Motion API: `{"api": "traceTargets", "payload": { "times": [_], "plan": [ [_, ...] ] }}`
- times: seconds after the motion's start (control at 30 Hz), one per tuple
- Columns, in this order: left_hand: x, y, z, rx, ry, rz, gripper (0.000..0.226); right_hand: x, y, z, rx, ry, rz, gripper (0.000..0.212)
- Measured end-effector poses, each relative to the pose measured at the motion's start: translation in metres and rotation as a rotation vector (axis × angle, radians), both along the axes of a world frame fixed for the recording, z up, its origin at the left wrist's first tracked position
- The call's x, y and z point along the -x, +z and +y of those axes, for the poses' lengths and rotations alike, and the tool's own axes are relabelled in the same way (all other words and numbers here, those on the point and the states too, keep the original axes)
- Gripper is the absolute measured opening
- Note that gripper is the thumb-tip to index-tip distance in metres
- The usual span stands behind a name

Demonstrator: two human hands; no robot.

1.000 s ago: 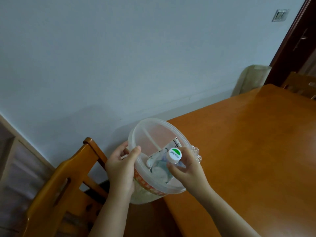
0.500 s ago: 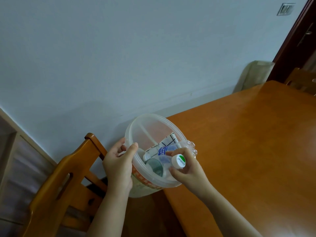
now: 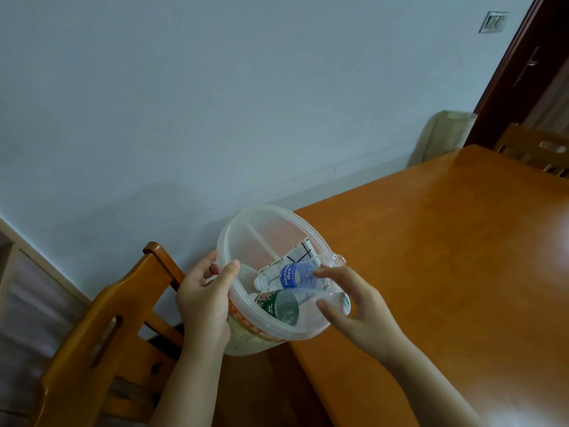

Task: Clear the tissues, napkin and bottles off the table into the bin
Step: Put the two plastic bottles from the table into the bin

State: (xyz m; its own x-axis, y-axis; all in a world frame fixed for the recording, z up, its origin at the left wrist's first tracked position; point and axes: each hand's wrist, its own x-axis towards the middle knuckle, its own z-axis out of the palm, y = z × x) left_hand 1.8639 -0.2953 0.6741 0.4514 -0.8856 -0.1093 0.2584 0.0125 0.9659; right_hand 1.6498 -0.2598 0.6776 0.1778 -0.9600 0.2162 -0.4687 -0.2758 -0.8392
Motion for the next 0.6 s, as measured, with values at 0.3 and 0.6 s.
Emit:
{"api": "traceTargets", "payload": {
  "times": [0.3,0.6],
  "plan": [
    [-0.006,0.002,0.013,0.011,-0.111,0.029,0.042,0.027,0.005,0.002,0.033,-0.276,-0.034,0.032],
    [-0.023,0.000,0.042,0.080,-0.385,0.037,0.038,0.057,-0.015,0.022,-0.079,-0.466,-0.012,0.022]
  ]
}}
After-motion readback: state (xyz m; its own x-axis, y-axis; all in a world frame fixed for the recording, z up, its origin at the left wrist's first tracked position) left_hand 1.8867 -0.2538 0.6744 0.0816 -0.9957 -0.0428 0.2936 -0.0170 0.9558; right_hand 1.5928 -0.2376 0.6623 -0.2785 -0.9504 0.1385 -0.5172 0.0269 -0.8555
